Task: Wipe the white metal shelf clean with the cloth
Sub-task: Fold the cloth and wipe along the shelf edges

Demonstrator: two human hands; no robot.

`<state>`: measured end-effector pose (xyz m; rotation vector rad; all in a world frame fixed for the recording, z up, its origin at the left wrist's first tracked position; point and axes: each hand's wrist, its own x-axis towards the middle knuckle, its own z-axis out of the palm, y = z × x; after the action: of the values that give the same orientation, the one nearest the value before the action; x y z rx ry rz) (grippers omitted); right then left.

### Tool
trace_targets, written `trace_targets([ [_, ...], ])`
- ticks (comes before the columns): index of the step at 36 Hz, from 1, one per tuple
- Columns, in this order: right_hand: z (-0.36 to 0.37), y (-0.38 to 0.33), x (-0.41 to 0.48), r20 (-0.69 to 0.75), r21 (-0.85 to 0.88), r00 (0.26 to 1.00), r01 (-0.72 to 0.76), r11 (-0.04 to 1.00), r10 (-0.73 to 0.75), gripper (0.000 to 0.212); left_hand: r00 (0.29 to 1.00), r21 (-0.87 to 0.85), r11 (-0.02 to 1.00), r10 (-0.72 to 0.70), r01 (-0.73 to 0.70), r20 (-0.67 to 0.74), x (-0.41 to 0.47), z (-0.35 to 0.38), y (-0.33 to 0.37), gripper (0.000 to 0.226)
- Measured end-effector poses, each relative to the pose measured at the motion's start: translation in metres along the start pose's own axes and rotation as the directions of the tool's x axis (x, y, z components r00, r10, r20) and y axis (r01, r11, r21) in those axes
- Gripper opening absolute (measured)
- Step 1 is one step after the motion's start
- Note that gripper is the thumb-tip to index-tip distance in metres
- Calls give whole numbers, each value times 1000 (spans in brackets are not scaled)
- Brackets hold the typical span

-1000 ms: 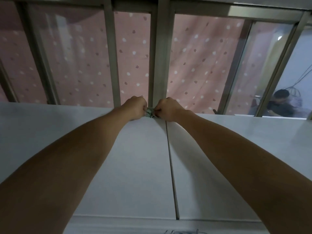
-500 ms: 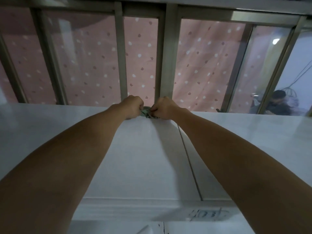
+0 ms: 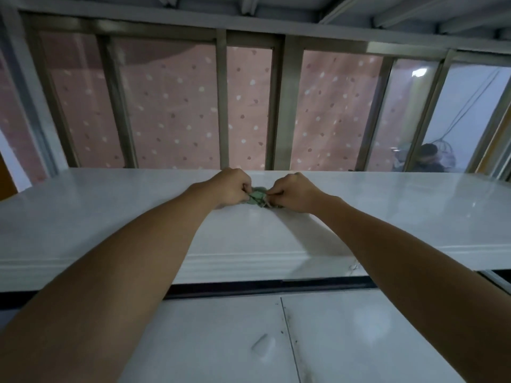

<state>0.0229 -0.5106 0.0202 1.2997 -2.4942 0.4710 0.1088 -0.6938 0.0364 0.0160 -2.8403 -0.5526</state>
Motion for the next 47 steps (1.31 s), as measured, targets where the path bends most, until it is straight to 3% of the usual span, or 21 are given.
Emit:
trace_targets([
  [11,-9,-65,-64,-36,5,999,-14,1000,14,20,999,-109,993,36,-33,19,-91,-14,2,15],
  [27,1,-153,-82,-52,74,998,49,996,-45,21,997,-54,997,50,-53,-63,-186,-43,-36,12],
  [47,22,-130,-14,4,32,999,50,998,-50,21,993,-10,1000,10,-12,-116,-133,-43,-66,15],
])
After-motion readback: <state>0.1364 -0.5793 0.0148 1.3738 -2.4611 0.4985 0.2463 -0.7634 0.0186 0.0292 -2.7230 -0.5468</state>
